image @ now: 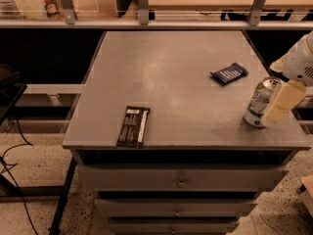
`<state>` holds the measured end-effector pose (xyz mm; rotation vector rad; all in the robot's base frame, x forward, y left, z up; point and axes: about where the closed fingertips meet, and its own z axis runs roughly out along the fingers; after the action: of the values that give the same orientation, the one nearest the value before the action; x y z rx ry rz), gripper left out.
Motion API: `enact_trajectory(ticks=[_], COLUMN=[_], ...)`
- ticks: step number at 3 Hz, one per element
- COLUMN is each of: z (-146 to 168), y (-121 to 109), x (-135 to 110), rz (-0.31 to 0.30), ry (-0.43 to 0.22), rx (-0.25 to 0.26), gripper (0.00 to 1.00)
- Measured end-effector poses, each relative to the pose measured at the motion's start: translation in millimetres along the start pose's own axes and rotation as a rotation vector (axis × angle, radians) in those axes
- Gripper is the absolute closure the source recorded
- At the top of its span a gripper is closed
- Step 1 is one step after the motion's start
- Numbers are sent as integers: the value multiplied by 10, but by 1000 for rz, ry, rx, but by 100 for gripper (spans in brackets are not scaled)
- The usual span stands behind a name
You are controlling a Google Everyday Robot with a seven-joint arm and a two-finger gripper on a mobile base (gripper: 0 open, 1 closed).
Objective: Pick 7up can
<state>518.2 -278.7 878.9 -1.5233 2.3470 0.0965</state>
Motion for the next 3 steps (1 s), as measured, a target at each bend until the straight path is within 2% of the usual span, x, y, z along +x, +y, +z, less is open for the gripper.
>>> enact_trajectory(ticks=[1, 3], z=[-27, -64], y=[-2, -3], x=[12, 26], rz=[-4, -15], ry=[-16, -35], rx=[4, -10], gripper=[18, 65])
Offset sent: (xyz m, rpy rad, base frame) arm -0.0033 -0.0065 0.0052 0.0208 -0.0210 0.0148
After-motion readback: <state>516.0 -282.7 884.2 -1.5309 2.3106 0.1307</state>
